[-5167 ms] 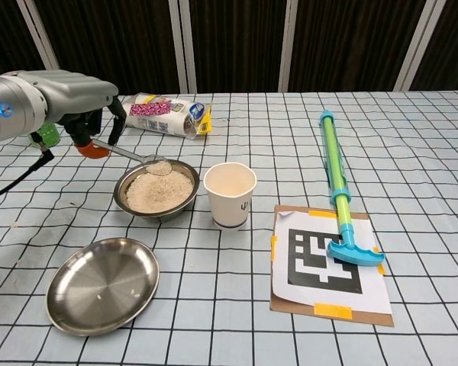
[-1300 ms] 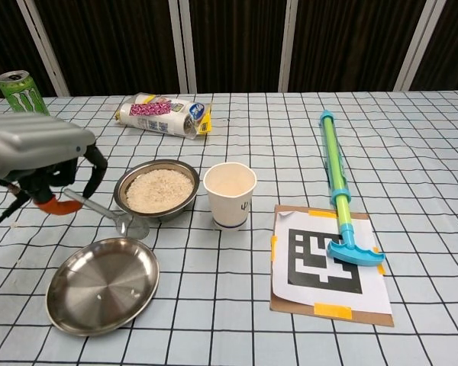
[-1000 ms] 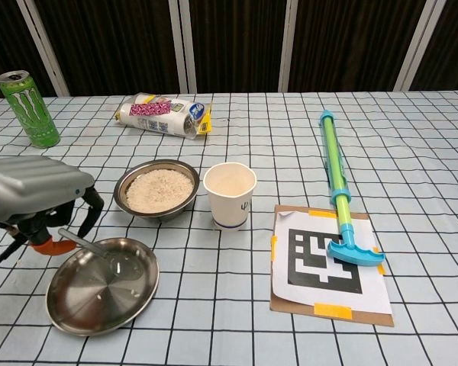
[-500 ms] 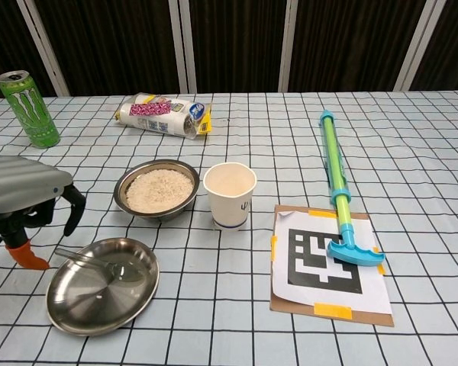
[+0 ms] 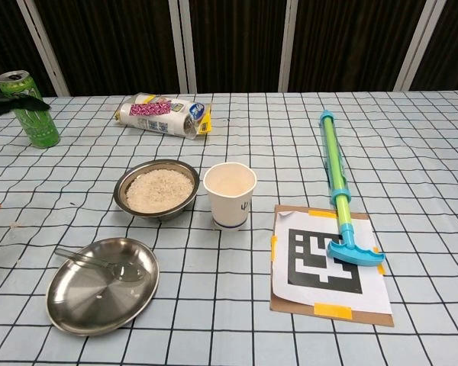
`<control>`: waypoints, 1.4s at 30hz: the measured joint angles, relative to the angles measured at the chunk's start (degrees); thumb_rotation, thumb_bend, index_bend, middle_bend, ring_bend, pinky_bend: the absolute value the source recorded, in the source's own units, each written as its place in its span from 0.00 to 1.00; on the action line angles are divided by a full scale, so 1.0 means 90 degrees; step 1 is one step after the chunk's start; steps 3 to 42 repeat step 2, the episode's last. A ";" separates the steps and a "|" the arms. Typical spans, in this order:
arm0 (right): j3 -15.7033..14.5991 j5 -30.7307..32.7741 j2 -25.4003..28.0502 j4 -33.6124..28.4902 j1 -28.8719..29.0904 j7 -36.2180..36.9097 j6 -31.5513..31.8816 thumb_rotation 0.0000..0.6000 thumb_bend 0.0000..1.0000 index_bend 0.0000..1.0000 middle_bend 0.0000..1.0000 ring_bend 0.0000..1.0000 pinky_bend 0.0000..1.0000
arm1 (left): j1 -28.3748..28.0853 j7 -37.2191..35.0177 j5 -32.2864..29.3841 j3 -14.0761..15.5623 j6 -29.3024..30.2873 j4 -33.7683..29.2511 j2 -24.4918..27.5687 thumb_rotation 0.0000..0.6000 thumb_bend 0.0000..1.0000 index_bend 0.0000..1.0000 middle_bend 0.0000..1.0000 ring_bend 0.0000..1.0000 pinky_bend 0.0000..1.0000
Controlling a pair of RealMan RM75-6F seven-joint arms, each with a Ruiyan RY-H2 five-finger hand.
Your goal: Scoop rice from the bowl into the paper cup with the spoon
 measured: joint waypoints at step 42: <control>-0.0002 -0.0001 0.0005 0.0004 0.0002 0.0006 -0.0006 1.00 0.38 0.00 0.00 0.00 0.00 | 0.0326 -0.0251 0.0385 0.0144 0.0428 0.0262 0.0129 1.00 0.08 0.00 0.00 0.00 0.00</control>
